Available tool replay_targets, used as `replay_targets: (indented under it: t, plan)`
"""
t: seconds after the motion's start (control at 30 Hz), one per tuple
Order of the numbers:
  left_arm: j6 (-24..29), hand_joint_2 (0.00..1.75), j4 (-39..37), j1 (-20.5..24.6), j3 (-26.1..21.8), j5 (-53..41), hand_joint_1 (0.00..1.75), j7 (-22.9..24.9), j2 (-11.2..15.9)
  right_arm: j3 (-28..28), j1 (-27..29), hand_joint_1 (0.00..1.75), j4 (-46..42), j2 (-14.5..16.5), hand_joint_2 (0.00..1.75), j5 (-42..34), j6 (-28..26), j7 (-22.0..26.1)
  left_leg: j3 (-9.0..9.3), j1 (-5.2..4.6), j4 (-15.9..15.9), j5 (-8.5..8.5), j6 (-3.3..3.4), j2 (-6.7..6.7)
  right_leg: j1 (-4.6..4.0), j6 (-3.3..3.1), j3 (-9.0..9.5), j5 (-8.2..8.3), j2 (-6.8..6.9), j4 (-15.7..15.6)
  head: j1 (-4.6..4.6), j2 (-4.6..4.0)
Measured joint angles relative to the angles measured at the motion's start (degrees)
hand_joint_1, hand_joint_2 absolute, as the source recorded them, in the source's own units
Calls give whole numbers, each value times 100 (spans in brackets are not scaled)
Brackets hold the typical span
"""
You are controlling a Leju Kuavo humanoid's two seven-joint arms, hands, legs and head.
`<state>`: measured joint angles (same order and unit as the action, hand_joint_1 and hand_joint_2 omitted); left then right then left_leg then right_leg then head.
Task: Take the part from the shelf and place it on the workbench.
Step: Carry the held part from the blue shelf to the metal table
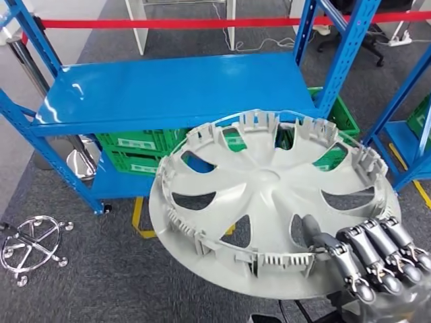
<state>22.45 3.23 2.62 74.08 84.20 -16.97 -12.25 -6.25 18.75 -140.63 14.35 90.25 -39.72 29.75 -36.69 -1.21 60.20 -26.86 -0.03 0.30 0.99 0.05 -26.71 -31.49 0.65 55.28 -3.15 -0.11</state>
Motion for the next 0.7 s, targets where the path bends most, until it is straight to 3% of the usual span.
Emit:
replay_targets:
  t: [0.07, 0.1, 0.13, 0.17, 0.2, 0.27, 0.33, 0.37, 0.43, 0.47, 0.53, 0.6, 0.63, 0.67, 0.7]
  plan:
    - [-19, 175, -84, -21, -273, 15, 0, -67, -92, 39, 2, 175, -64, 35, 175, -3, 1, -19, -79, 17, 656, -618, -57, -10, -10, -58, -136, 119, 51, 6, 15, 0]
    - [-40, 175, -116, -26, -369, 15, 0, -68, -117, 57, 2, 175, -87, 48, 175, -3, 1, -31, -84, 25, 1026, -817, -74, -8, -18, -64, -201, 182, 70, 15, 24, 0]
    - [-62, 175, -138, -28, -443, 18, 0, -60, -124, 73, 1, 175, -100, 58, 175, -4, 1, -42, -45, 34, 1287, -863, -82, -7, -26, -65, -273, 245, 79, 33, 24, 0]
    - [-88, 175, -151, -32, -508, 24, 0, -50, -126, 88, -1, 175, -110, 65, 175, -5, 1, -48, 52, 43, 1388, -776, -81, -7, -32, -63, -355, 306, 83, 59, 25, 0]
    - [-113, 175, -156, -44, -573, 32, 0, -44, -124, 103, -3, 175, -118, 69, 175, -5, 1, -44, 225, 52, 1285, -604, -74, -7, -37, -57, -444, 365, 82, 95, 25, 0]
    - [-158, 175, -157, -90, -747, 46, 0, -77, -119, 130, -6, 175, -144, 86, 175, -5, 1, -21, 768, 60, 573, -366, -44, -11, -48, -29, -624, 464, 68, 178, 26, 0]
    - [-187, 175, -157, -154, -972, 48, 0, -125, -112, 145, -14, 175, -175, 116, 175, -6, 1, -7, 1223, 53, -197, -438, 3, -17, -64, 20, -748, 566, 57, 231, 22, 0]
    - [-196, 175, -157, -181, -1071, 46, 0, -138, -109, 151, -24, 175, -186, 127, 175, -6, 1, -4, 1304, 44, -399, -504, 21, -19, -69, 51, -795, 624, 58, 241, 21, 0]
    - [-220, 175, -157, -217, -1194, 42, 0, -167, -106, 163, -50, 175, -198, 135, 175, -7, 1, 14, 1221, 49, -484, -484, 87, -10, -68, 119, -880, 695, 51, 250, 20, 0]
    - [-231, 175, -157, -227, -1232, 41, 0, -184, -106, 171, -60, 175, -202, 136, 175, -8, 1, 26, 1153, 56, -493, -436, 135, -2, -67, 152, -940, 607, 37, 307, 14, 0]
    - [-244, 175, -157, -237, -1279, 40, 0, -213, -106, 181, -70, 175, -205, 137, 175, -10, 1, 43, 1012, 67, -502, -308, 236, 17, -61, 195, -1078, 105, -3, 699, -4, 0]
    - [-246, 175, -157, -244, -1300, 35, 0, -251, -106, 187, -83, 175, -205, 137, 175, -11, 1, 44, 861, 48, -496, -178, 278, 25, -60, 215, -1187, -418, -21, 1374, -16, 0]
    - [-245, 175, -157, -247, -1306, 33, 0, -285, -106, 190, -93, 175, -205, 137, 175, -11, 1, 43, 774, 36, -488, -112, 283, 29, -62, 216, -1185, -480, -26, 1651, -16, 0]
    - [-245, 175, -157, -249, -1311, 30, 0, -325, -106, 193, -108, 175, -205, 137, 175, -11, 1, 43, 681, 25, -472, -45, 284, 33, -65, 210, -1122, -393, -29, 1794, -15, 0]
    - [-247, 175, -157, -251, -1312, 28, 0, -369, -107, 197, -124, 175, -205, 137, 175, -11, 1, 43, 588, 15, -450, 16, 282, 34, -70, 195, -979, -206, -31, 1762, -16, 0]
